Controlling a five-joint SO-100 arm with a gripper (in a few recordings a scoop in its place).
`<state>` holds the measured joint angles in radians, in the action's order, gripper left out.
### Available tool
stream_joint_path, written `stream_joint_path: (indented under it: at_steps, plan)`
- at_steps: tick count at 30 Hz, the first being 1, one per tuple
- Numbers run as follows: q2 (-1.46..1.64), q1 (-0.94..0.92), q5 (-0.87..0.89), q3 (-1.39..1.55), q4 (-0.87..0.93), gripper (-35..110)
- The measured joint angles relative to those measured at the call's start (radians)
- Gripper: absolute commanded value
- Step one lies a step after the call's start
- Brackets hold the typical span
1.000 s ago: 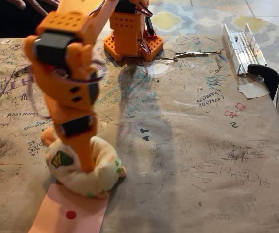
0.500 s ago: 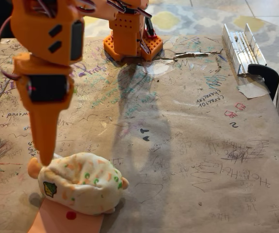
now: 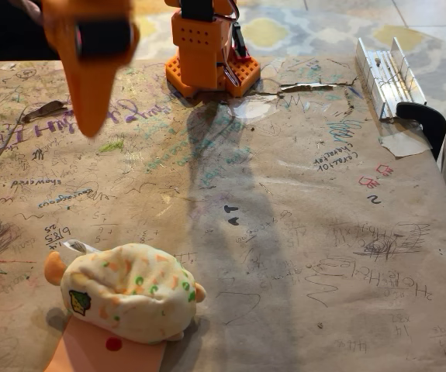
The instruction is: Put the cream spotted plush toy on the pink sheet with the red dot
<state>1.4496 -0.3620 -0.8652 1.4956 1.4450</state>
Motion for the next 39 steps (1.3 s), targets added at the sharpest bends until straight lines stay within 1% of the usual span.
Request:
stream_joint_path:
  at_steps: [2, 3, 9, 16, 21, 25, 28, 32, 33, 34, 37, 39]
  plan:
    - [-0.025, -0.021, -0.003, 0.158, -0.075, 0]
    - [-0.052, -0.028, -0.003, 0.192, -0.11, 0]
    - [-0.204, -0.029, -0.008, 0.198, -0.262, 0]
    - [-0.23, 0.048, 0.005, 0.164, -0.374, 0]
    - [-0.189, 0.109, -0.026, 0.244, -0.548, 0]
    - [-0.071, 0.135, -0.046, 0.445, -0.779, 0]
    - [0.071, 0.141, -0.066, 0.638, -0.989, 0]
    - [0.279, 0.138, -0.058, 0.923, -1.324, 0]
    - [0.287, 0.138, -0.044, 0.946, -1.365, 0]
    - [0.284, 0.138, -0.034, 0.939, -1.368, 0]
    - [0.259, 0.124, -0.037, 0.81, -1.246, 0]
    - [0.259, 0.117, -0.058, 0.779, -1.233, 0]
